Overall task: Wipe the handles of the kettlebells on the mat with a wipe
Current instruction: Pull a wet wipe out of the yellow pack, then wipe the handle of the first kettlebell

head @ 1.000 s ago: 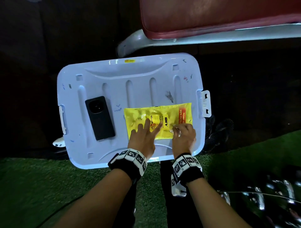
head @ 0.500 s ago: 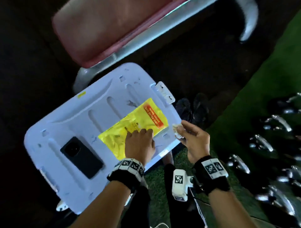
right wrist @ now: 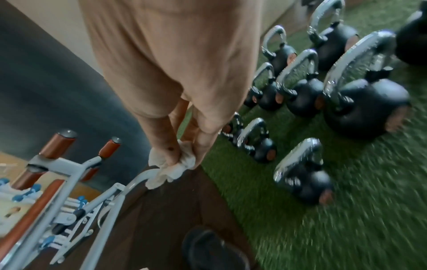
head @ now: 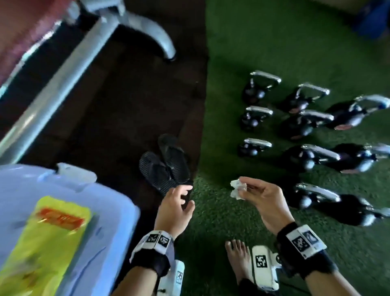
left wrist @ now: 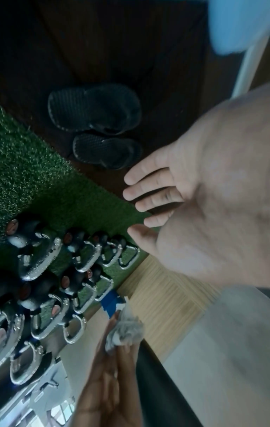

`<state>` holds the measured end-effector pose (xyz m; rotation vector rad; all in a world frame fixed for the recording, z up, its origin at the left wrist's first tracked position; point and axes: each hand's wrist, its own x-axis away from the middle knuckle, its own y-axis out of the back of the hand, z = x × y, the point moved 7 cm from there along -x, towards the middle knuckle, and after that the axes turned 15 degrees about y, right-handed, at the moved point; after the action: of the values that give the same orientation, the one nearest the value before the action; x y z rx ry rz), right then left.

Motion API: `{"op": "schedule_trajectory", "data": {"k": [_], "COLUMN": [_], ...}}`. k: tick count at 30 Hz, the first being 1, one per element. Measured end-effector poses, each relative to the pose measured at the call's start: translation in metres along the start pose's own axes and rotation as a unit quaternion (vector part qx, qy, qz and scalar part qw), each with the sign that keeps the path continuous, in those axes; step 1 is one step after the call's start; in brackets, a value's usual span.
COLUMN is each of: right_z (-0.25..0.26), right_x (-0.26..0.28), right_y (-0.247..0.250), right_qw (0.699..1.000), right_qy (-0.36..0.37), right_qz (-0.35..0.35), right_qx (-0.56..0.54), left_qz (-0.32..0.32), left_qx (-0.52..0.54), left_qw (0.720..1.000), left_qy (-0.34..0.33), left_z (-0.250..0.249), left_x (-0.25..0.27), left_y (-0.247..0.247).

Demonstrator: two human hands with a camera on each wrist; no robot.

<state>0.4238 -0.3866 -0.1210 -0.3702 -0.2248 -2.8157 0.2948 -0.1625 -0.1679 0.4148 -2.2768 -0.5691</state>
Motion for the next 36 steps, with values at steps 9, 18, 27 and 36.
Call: {"op": "schedule_trajectory", "data": {"k": [9,18,27,36], "right_z": [-0.139,-0.209,-0.193,-0.208], "right_x": [-0.091,-0.106,-0.101,-0.118], "right_y": [0.123,0.16,0.142,0.11], "right_qw": [0.966,0.951,0.873,0.814], "right_qy": [0.145,0.266,0.377,0.387], "right_qz": [0.026,-0.026,-0.018,0.059], "right_qx": [0.212,0.153,0.309,0.428], "left_qz": [0.142,0.199,0.163,0.158], "left_qx": [-0.031,-0.028,-0.113,-0.135], "left_qw": [0.989,0.954,0.938,0.952], "left_qy": [-0.016,-0.224,-0.283,-0.227], "left_z": [0.022,0.005,0.006,0.005], "left_x": [-0.17,-0.256,-0.272,-0.276], "left_y": [-0.25,-0.369,-0.376,-0.378]}}
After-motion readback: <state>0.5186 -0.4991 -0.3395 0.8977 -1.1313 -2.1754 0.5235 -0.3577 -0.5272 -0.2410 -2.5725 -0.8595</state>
